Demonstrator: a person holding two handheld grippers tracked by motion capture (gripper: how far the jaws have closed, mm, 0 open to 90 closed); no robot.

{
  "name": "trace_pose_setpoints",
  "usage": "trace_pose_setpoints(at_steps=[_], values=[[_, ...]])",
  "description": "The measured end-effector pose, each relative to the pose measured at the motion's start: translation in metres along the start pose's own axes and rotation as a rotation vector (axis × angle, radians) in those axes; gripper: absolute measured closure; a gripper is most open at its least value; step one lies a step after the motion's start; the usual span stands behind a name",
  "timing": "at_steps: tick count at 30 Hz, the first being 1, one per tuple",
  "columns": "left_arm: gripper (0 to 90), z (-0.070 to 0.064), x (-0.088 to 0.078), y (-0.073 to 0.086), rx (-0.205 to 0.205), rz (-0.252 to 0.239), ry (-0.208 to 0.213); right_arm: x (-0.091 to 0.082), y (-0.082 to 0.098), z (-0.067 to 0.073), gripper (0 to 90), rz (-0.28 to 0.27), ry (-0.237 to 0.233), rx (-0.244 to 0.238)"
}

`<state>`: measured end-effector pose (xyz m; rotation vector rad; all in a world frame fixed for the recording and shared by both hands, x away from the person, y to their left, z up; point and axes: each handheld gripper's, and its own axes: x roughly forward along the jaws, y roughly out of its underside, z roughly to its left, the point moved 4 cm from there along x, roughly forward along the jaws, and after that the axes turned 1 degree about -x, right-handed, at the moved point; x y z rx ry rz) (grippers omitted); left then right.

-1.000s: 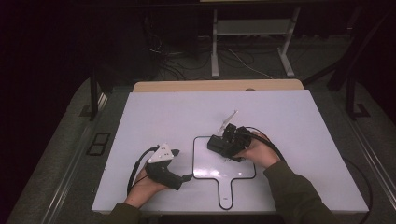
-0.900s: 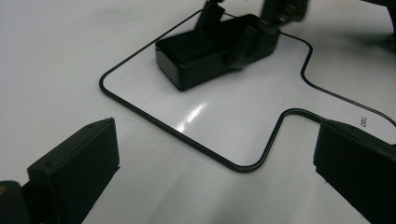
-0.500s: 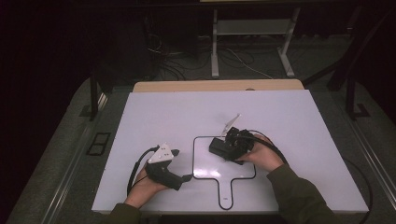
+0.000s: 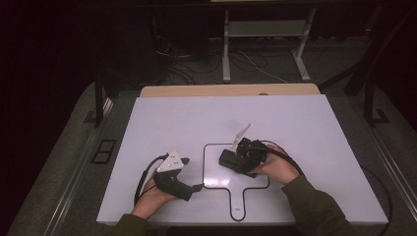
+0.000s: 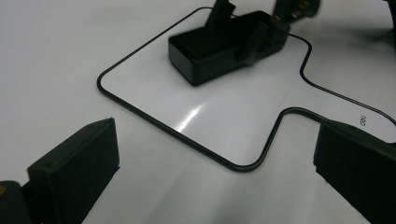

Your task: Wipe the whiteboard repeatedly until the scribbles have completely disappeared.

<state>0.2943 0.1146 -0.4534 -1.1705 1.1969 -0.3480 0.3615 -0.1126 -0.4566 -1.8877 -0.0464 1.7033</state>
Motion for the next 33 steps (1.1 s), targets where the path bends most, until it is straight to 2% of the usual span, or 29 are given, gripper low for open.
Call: trace_pose_setpoints(at_steps=[1,3,7,9,11,14,15,16,18,21,24,25,27,29,30,31,33], values=[[0.0,0.0,0.0,0.0,0.0,0.0,0.001,0.001,-0.002,0.007,39.0,0.002,-0.012,-0.009],[0.0,0.0,0.0,0.0,0.002,-0.001,0.001,0.001,-0.003,0.009,39.0,0.006,-0.008,-0.025],[0.0,0.0,0.0,0.0,0.004,0.003,0.001,-0.001,0.003,-0.012,39.0,0.003,0.044,0.039],[0.0,0.0,0.0,0.0,0.002,0.0,0.0,-0.002,0.005,-0.017,39.0,0.003,0.047,0.057],[0.0,0.0,0.001,-0.001,0.003,0.0,0.001,-0.002,0.005,-0.012,39.0,0.008,0.046,0.047],[0.0,-0.001,0.0,-0.001,0.004,-0.001,0.0,-0.001,0.001,0.005,39.0,0.007,0.004,0.006],[0.0,-0.001,0.0,-0.001,0.005,0.0,0.001,0.0,0.0,0.009,39.0,0.008,0.008,-0.024],[0.0,-0.001,0.0,-0.001,0.004,-0.001,0.001,0.0,-0.002,0.011,39.0,0.017,0.016,-0.029],[0.0,-0.002,0.0,-0.001,0.006,-0.003,0.001,0.001,-0.002,0.006,39.0,0.016,0.036,-0.015],[0.0,-0.002,0.0,-0.001,0.005,-0.004,0.002,0.0,0.0,-0.009,39.0,0.016,0.076,0.018],[0.0,-0.001,0.0,-0.001,0.003,-0.004,0.003,-0.001,0.002,-0.014,39.0,0.015,0.088,0.032],[0.0,-0.001,0.001,-0.001,0.002,-0.002,0.004,-0.001,0.002,-0.012,39.0,0.017,0.08,0.044],[0.0,-0.001,0.001,-0.001,0.002,-0.001,0.004,0.0,0.001,-0.008,39.0,0.018,0.06,0.028],[0.0,-0.001,0.001,-0.002,0.004,-0.001,0.003,0.001,-0.002,0.006,39.0,0.019,0.028,-0.01],[0.0,-0.001,0.001,-0.002,0.004,-0.001,0.003,0.001,-0.002,0.006,39.0,0.019,0.028,-0.01],[0.0,-0.001,0.001,-0.001,0.006,-0.001,0.002,0.001,-0.004,0.017,39.0,0.02,0.003,-0.052],[0.0,-0.002,0.0,-0.002,0.005,-0.003,0.003,0.002,-0.005,0.019,39.0,0.021,0.013,-0.057]])
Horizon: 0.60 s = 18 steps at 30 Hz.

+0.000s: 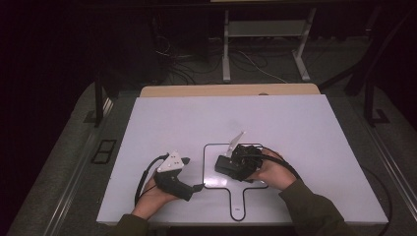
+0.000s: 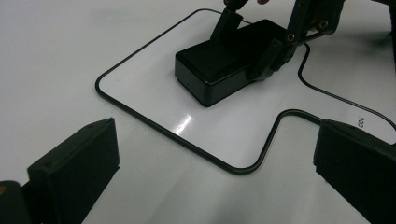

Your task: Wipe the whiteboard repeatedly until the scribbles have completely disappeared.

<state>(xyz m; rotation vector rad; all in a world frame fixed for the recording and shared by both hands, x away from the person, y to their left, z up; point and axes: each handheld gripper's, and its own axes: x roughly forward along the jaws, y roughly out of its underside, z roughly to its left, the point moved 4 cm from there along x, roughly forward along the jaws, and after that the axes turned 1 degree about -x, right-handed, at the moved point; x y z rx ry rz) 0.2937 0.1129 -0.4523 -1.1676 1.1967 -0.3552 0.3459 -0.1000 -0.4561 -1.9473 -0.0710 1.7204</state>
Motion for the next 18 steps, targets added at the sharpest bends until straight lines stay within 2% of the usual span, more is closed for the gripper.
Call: trace_pose_setpoints(at_steps=[2,5,9,11,14,18], values=[[0.0,0.0,0.0,0.0,0.002,-0.001,0.0,0.0,0.002,-0.008,39.1,-0.001,0.026,0.025],[0.0,0.0,0.0,0.0,0.001,0.001,0.001,-0.003,0.01,-0.028,39.0,-0.002,0.065,0.076],[0.0,0.0,0.001,0.0,0.001,0.002,0.002,-0.007,0.023,-0.048,39.0,0.006,0.103,0.136],[0.0,0.0,0.001,0.0,0.001,0.003,0.002,-0.01,0.028,-0.054,39.0,0.006,0.107,0.164],[0.0,0.0,0.001,0.0,0.001,0.003,0.002,-0.012,0.034,-0.057,39.0,0.005,0.106,0.187],[0.0,0.0,0.001,0.0,-0.001,0.0,0.001,-0.013,0.034,-0.044,39.0,0.007,0.077,0.143]])
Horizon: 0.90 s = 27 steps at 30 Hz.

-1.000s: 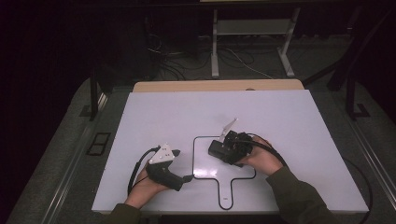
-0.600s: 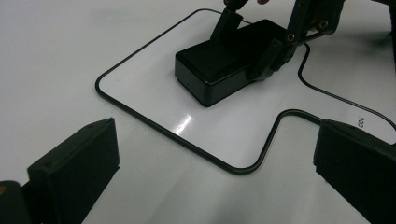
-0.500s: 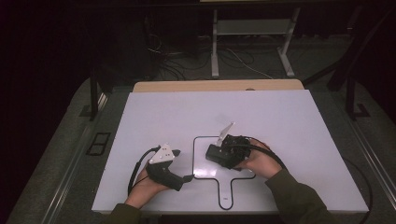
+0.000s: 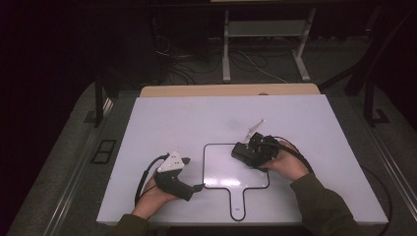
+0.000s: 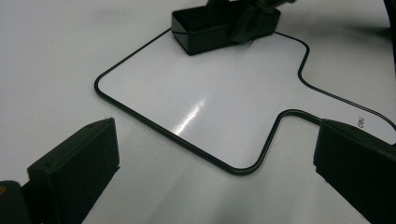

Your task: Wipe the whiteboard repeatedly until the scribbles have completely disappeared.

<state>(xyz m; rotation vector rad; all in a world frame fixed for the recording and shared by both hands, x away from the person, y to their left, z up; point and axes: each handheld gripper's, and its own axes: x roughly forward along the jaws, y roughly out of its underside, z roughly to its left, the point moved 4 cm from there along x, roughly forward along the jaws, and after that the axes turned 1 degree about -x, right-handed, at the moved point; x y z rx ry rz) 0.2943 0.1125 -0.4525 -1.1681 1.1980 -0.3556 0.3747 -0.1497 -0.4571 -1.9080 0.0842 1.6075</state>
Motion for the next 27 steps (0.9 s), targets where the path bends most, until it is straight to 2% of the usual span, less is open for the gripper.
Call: trace_pose_setpoints(at_steps=[4,6,13,15,17,25,27], values=[[0.0,0.0,0.0,0.0,-0.001,0.004,-0.001,-0.003,0.003,0.021,39.0,-0.005,-0.039,-0.051],[0.0,0.0,0.0,0.0,0.001,0.005,0.0,-0.004,0.005,0.023,39.0,-0.01,-0.041,-0.052],[0.0,-0.001,0.001,0.0,0.0,0.002,0.0,-0.004,0.012,-0.015,39.0,-0.012,0.02,0.047],[0.0,-0.001,0.001,0.0,0.0,0.001,0.0,-0.004,0.015,-0.021,39.0,-0.016,0.023,0.068],[0.0,-0.001,0.001,-0.001,-0.001,0.001,0.002,-0.005,0.016,-0.021,39.0,-0.012,0.033,0.063],[0.0,0.0,0.001,-0.001,0.005,0.005,0.001,-0.012,0.027,0.007,39.0,-0.008,-0.025,-0.008],[0.0,0.0,0.001,-0.001,0.008,0.006,0.002,-0.013,0.028,0.009,39.0,-0.012,-0.031,-0.007]])
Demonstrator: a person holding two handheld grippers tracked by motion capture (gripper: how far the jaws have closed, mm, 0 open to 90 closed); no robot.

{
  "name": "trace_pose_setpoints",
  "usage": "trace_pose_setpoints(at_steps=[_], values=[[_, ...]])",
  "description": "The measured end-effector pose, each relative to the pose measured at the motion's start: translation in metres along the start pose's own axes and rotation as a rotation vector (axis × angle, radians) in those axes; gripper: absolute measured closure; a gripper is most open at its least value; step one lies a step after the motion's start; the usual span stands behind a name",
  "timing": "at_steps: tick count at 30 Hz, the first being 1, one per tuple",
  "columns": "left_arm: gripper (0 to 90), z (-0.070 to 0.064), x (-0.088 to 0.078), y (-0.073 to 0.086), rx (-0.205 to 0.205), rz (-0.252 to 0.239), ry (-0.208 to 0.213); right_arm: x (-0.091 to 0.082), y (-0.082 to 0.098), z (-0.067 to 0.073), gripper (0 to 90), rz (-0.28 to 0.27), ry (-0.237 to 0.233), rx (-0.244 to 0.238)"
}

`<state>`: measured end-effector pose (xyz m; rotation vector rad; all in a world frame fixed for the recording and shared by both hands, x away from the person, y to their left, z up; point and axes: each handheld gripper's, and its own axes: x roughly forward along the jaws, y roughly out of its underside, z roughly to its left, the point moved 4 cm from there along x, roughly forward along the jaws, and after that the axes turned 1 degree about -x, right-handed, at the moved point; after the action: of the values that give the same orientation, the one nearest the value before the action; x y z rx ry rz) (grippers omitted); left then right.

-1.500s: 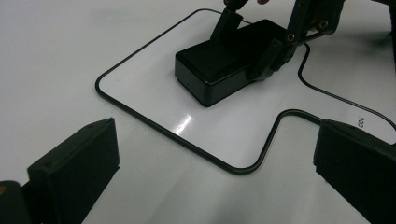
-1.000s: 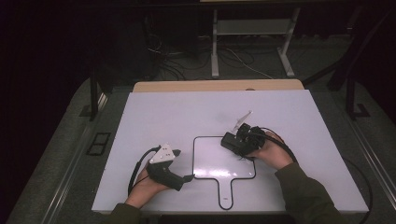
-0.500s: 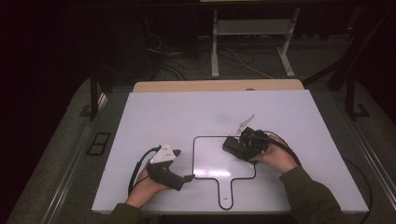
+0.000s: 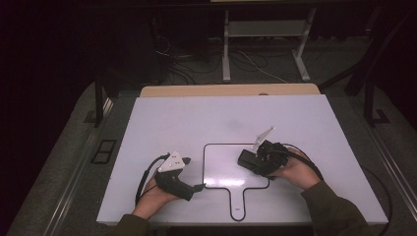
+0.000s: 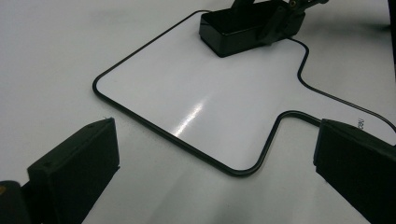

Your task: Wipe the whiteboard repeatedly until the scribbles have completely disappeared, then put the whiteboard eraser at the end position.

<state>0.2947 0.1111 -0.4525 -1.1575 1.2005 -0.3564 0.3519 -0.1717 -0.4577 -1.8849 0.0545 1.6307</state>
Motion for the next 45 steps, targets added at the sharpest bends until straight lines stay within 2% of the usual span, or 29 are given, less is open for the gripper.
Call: trace_pose_setpoints(at_steps=[1,6,11,13,17,18,20,23,24,27,30,33,35,36,39,45], values=[[0.0,0.0,0.0,0.0,0.002,0.001,0.0,0.0,0.0,-0.002,39.0,-0.004,-0.01,0.009],[0.0,0.001,0.0,0.0,-0.001,0.002,0.0,0.003,-0.004,-0.022,39.0,0.002,0.045,0.052],[0.0,0.001,0.0,0.0,0.003,0.003,0.002,0.005,-0.006,-0.036,39.0,-0.005,0.066,0.093],[0.0,0.0,0.001,0.0,0.001,0.003,0.006,0.005,-0.007,-0.036,39.0,0.002,0.072,0.094],[0.0,0.0,0.002,0.0,0.001,0.003,0.007,0.006,-0.011,-0.025,39.0,-0.002,0.019,0.073],[0.0,0.0,0.001,0.0,0.0,0.002,0.007,0.006,-0.012,-0.024,39.0,-0.005,0.019,0.066],[0.0,0.001,0.0,0.0,-0.001,-0.006,0.011,0.004,-0.015,-0.022,39.0,-0.029,-0.01,0.085],[0.0,0.001,-0.001,0.0,-0.002,-0.005,0.014,-0.004,-0.022,-0.023,39.0,-0.055,-0.017,0.094],[0.0,0.001,0.0,0.0,-0.003,-0.011,0.015,-0.006,-0.024,-0.026,39.0,-0.06,-0.003,0.086],[0.0,0.002,0.0,0.0,-0.004,-0.012,0.013,-0.012,-0.029,-0.029,39.1,-0.083,0.0,0.105],[0.0,0.001,-0.002,0.0,-0.003,-0.013,0.009,-0.021,-0.042,-0.04,39.0,-0.121,0.006,0.137],[0.0,0.002,-0.002,0.0,-0.004,-0.007,0.008,-0.022,-0.049,-0.048,39.1,-0.124,0.01,0.147],[0.0,0.001,-0.002,0.0,-0.007,-0.011,0.008,-0.021,-0.058,-0.059,39.0,-0.121,0.015,0.162],[0.0,0.001,-0.002,0.0,-0.007,-0.011,0.008,-0.021,-0.058,-0.059,39.0,-0.121,0.015,0.162],[0.0,0.001,-0.002,0.0,-0.007,-0.013,0.009,-0.017,-0.068,-0.073,39.0,-0.117,0.023,0.18],[0.0,0.002,-0.002,0.0,-0.002,-0.009,0.011,0.0,-0.087,-0.089,39.0,-0.103,0.03,0.187]])
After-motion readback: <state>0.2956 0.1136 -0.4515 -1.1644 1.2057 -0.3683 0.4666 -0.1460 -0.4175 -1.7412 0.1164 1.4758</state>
